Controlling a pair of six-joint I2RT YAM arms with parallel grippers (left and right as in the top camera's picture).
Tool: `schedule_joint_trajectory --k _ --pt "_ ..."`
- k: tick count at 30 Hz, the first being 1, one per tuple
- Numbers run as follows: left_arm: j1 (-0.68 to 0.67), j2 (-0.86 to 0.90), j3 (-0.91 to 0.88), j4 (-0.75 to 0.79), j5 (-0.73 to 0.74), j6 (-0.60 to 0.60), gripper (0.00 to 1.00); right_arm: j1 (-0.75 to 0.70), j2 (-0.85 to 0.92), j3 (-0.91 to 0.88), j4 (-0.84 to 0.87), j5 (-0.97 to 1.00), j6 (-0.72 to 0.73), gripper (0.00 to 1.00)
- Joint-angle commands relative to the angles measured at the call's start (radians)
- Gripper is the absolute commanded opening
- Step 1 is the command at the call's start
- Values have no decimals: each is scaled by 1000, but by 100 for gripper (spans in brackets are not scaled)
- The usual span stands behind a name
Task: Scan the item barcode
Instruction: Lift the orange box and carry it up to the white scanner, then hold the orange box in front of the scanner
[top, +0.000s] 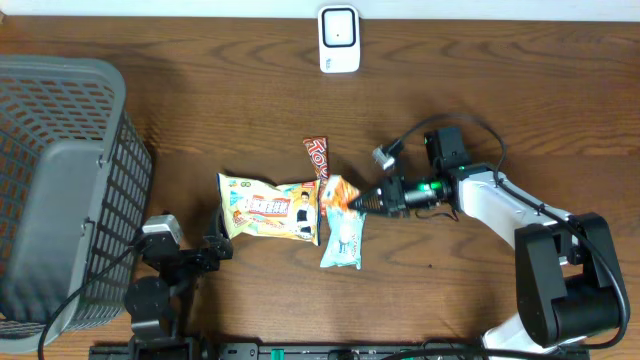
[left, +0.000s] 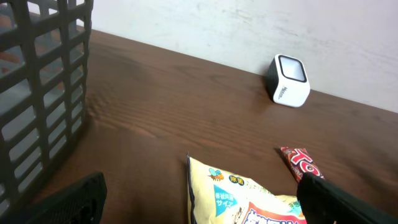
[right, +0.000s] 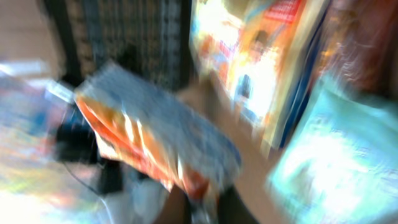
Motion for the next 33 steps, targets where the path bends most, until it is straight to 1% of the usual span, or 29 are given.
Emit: schedule_joint_trajectory --k 1,2,3,5,6,7,8,10,11,12,15,18,20,22,23,26,31,32,33 --pt "-3 -1 -24 -8 6 -9 98 -2 -18 6 238 240 157 1" --pt "-3 -1 -24 -8 6 -9 98 0 -18 6 301 282 157 1" --pt "-3 -1 -24 -8 6 -9 98 4 -18 6 416 370 156 1" --pt "-3 -1 -24 -8 6 -9 98 6 -17 6 538 498 122 1" --pt "-3 -1 -24 -8 6 -9 98 8 -17 6 570 569 97 1" --pt "-3 -1 -24 -8 6 -9 98 15 -17 6 613 750 66 1" --pt "-3 -1 -24 -8 6 -9 98 21 -14 6 639 874 49 1" --pt "-3 -1 -24 -8 6 -9 98 27 -1 6 715 1044 13 1" --pt "-3 -1 -24 -8 6 -9 98 29 5 6 749 1076 -7 1" --pt "-3 -1 -24 -8 6 -9 98 30 21 7 819 1104 -44 1" --pt "-3 -1 -24 -8 6 -9 98 29 74 35 933 1106 -72 1" --pt "-3 -1 -24 -8 6 -9 98 28 159 131 942 1106 -89 1" --pt "-3 -1 -24 -8 6 -9 98 29 254 248 942 1105 -128 1" --pt "-3 -1 -24 -8 6 -9 98 30 331 354 935 1105 -137 1" --pt "-3 -1 -24 -8 6 -9 98 30 393 451 908 1103 -146 1" --pt "-3 -1 -24 -8 6 -9 98 32 486 615 821 1100 -184 1" --pt "-3 -1 -24 -8 6 -9 98 59 616 846 695 1075 -280 1" --pt "-3 -1 -24 -8 6 -9 98 72 646 899 660 1075 -321 1" --pt "-3 -1 -24 -8 6 -9 98 79 660 920 642 1077 -341 1"
